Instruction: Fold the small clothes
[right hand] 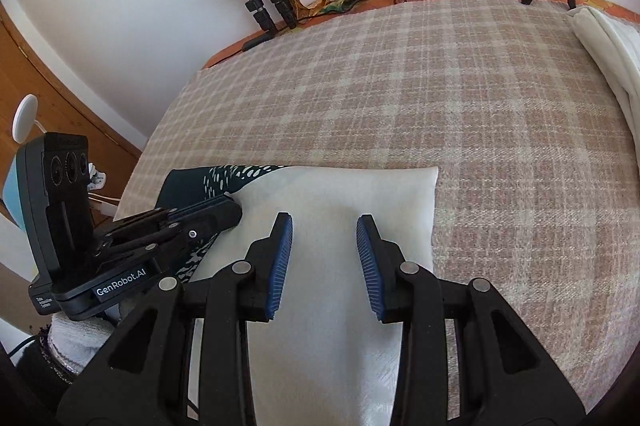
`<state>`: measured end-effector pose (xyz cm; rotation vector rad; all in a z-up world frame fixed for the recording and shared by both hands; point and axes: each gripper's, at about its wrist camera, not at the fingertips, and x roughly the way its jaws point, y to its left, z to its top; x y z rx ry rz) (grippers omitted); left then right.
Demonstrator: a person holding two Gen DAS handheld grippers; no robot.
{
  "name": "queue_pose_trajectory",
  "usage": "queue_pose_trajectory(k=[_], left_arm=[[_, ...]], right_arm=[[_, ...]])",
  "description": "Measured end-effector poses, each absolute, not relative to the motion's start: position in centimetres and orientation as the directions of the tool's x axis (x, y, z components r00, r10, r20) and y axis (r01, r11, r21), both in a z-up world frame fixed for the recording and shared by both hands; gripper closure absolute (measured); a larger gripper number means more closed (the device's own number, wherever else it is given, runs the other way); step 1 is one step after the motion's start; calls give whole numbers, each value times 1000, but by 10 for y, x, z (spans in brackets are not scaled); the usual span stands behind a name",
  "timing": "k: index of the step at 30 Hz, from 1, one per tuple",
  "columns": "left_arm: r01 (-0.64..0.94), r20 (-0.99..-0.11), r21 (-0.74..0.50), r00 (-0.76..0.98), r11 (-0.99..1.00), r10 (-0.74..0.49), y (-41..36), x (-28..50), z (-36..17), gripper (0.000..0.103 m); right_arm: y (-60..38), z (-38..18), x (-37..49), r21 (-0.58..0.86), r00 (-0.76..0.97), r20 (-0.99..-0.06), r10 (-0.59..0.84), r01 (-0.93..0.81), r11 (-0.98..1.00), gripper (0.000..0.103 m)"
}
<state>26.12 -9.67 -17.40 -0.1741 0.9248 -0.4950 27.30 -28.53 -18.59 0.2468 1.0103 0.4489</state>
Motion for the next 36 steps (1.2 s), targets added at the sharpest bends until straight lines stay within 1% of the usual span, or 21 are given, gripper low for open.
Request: queue_pose_trajectory(k=[1,2,3,5,8,10,12,13,14,15,16,17,18,19,23,26,31,36], left_arm=[[342,-722,-343,499,875,-478,-97,260,-174,92],[350,-724,-339,495,873,-480,-96,258,-174,92],[355,-727,-338,490,871,-482,-95,257,-174,92],[348,-729,-353,480,869,-488,-89,257,-174,92],[322,-743,-343,482,882,-465,-78,251,-169,92],[312,-732,-344,501,886,-461,-65,244,-162,92],[303,-723,-321,533,897,-439,-51,237,-154,90],[291,-722,-311,547,905,-424,-43,235,-150,87],[271,-718,-318,558,909,-417,-34,233,-147,70],[253,-704,-342,569,905,-425,-22,231,-144,51],[240,-687,-370,580,898,-438,-12,229,-141,45],[225,-675,-393,587,892,-446,-2,228,-140,44],[212,-671,-411,589,887,-451,7,228,-139,44],[201,-666,-426,590,882,-456,13,229,-139,44],[155,-653,-511,571,846,-498,33,236,-148,44],[112,-677,-530,542,841,-498,39,243,-162,44],[61,-667,-600,511,797,-542,52,249,-179,44],[-6,-638,-678,500,735,-585,68,261,-194,44]], right_arm=[[-290,-190,274,391,452,-767,456,-235,890,75],[-296,-191,275,400,453,-763,461,-229,887,77],[-302,-191,276,413,446,-763,467,-220,884,78],[-309,-189,277,387,460,-773,437,-204,899,78],[-321,-186,277,375,473,-778,413,-178,910,75],[-330,-184,275,391,475,-774,418,-161,906,74],[-339,-181,270,388,485,-773,408,-145,910,66],[-343,-178,267,389,490,-771,406,-143,910,65],[-346,-175,263,399,491,-766,415,-143,906,63],[-350,-173,261,420,488,-759,432,-141,897,60],[-352,-171,258,445,481,-750,454,-141,884,57],[-355,-170,253,466,472,-744,473,-142,874,49],[-356,-168,248,475,468,-741,481,-141,869,43],[-358,-166,241,475,469,-741,481,-141,868,42],[-367,-164,216,508,439,-741,508,-129,852,42],[-376,-173,196,558,408,-735,542,-91,825,42],[-385,-195,166,619,338,-729,595,-44,784,42],[-395,-204,151,699,324,-674,665,-15,715,42]])
